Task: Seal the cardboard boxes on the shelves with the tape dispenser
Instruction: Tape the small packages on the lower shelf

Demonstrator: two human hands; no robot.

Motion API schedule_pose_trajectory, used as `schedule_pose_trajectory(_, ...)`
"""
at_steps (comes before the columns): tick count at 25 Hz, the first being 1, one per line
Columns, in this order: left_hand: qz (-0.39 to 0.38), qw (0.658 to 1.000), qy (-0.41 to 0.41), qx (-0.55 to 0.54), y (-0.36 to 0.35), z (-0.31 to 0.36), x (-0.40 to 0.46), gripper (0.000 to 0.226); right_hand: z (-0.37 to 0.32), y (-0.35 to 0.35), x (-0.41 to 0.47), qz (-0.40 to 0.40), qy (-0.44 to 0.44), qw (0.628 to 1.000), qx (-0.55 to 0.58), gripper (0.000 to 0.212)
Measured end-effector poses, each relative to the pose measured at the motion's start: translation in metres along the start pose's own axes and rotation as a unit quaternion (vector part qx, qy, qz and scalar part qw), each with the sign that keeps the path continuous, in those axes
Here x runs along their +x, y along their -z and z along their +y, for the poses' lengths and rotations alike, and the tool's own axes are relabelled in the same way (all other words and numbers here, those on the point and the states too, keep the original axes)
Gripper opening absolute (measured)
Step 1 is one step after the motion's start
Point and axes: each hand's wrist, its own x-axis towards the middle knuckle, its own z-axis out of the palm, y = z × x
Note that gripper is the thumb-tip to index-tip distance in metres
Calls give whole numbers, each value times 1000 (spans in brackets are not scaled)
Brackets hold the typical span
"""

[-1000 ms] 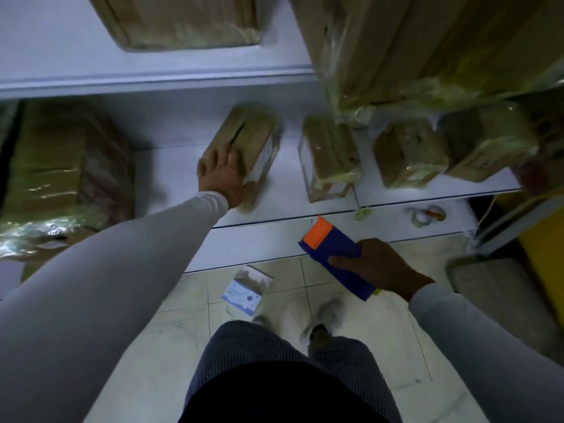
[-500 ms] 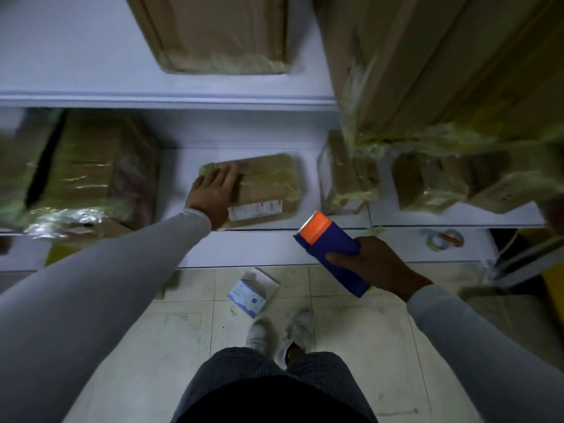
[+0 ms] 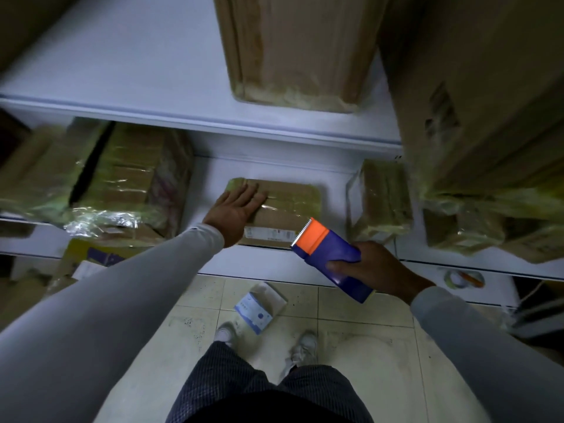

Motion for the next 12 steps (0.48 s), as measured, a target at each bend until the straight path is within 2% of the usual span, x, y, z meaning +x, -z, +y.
schedule_pose_trajectory(3, 28, 998, -33, -50, 4, -2, -5, 96, -20, -15, 6, 12, -13, 999, 26, 38)
schedule_pose_trajectory(6, 138, 976, -94, -138, 16, -8, -7, 70, -38, -31, 11, 11, -19, 1000, 16, 46)
schedule_pose_trajectory(8, 168, 950, -151, -213, 25, -15, -7, 49, -49, -35, 14, 27, -15, 999, 20, 59)
schedule_pose_trajectory(10, 123, 927, -176, -308, 33, -19, -11, 38, -58, -35, 16, 31, -11, 999, 22, 62)
schedule_pose_trajectory(12, 51, 892, -185, -409, 38, -20, -18, 33, -67, -34, 16, 25, -4, 999, 32, 47)
